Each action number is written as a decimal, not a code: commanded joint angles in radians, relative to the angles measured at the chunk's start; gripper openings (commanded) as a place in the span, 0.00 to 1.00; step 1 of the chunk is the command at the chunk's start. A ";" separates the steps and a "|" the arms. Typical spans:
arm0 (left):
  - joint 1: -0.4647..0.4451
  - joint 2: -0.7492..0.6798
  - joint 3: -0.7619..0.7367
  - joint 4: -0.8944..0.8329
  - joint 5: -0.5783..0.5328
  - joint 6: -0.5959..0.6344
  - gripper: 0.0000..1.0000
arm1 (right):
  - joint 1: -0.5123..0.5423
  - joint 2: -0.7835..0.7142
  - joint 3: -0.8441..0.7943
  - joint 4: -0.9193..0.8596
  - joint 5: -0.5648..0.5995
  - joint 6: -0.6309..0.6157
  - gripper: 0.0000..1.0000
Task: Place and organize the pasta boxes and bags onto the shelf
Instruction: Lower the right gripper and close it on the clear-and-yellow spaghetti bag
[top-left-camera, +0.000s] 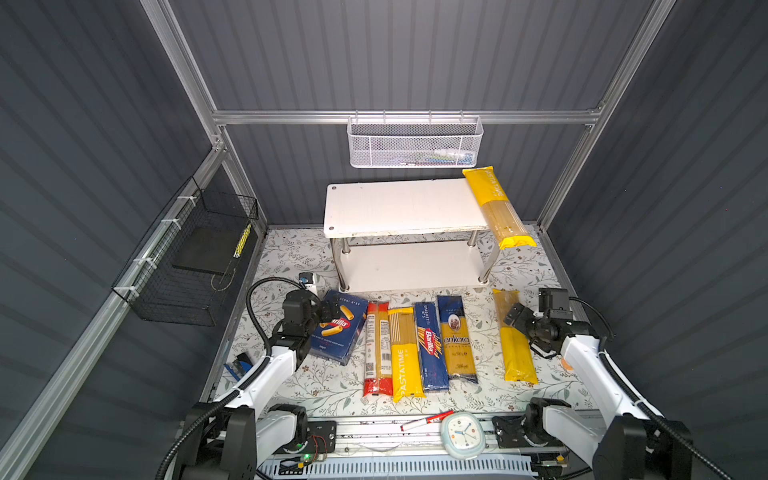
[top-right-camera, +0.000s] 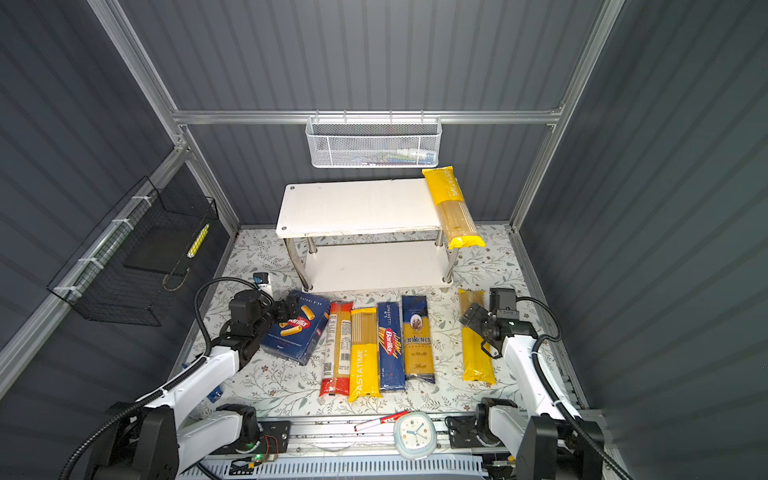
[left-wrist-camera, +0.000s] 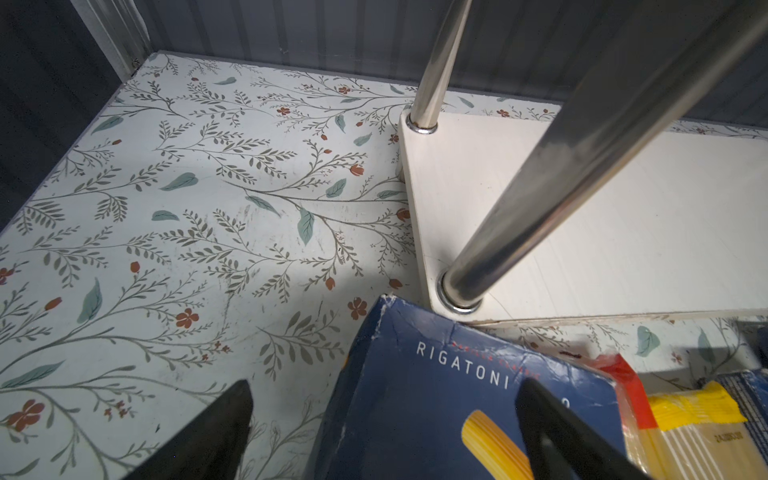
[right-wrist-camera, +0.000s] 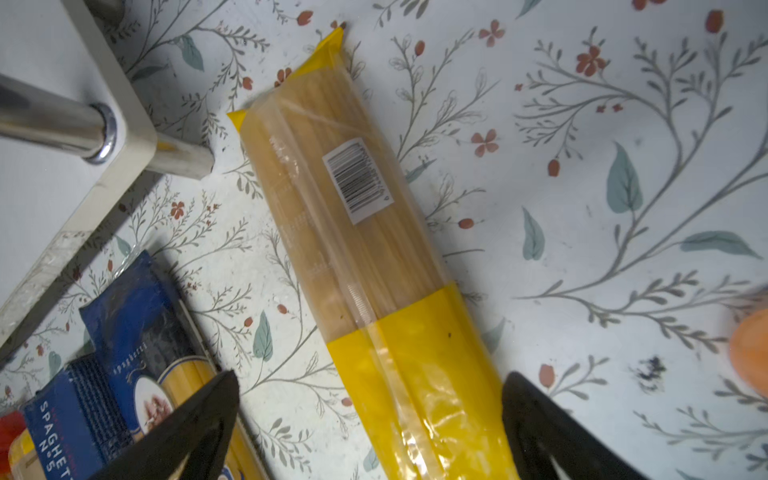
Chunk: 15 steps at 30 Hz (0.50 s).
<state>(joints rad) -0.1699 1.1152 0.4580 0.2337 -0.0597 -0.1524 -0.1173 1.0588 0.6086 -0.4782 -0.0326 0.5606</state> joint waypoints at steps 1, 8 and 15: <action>-0.006 0.017 0.006 0.008 -0.017 0.016 1.00 | -0.037 0.015 -0.024 0.043 -0.042 0.021 0.99; -0.005 -0.006 -0.009 0.013 -0.014 0.022 0.99 | -0.074 0.114 -0.030 0.058 -0.107 0.034 0.99; -0.005 -0.015 -0.014 0.016 -0.008 0.023 1.00 | -0.068 0.152 -0.046 0.060 -0.206 0.042 0.99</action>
<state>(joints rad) -0.1696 1.1149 0.4522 0.2329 -0.0738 -0.1452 -0.1875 1.2041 0.5716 -0.4129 -0.1673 0.5880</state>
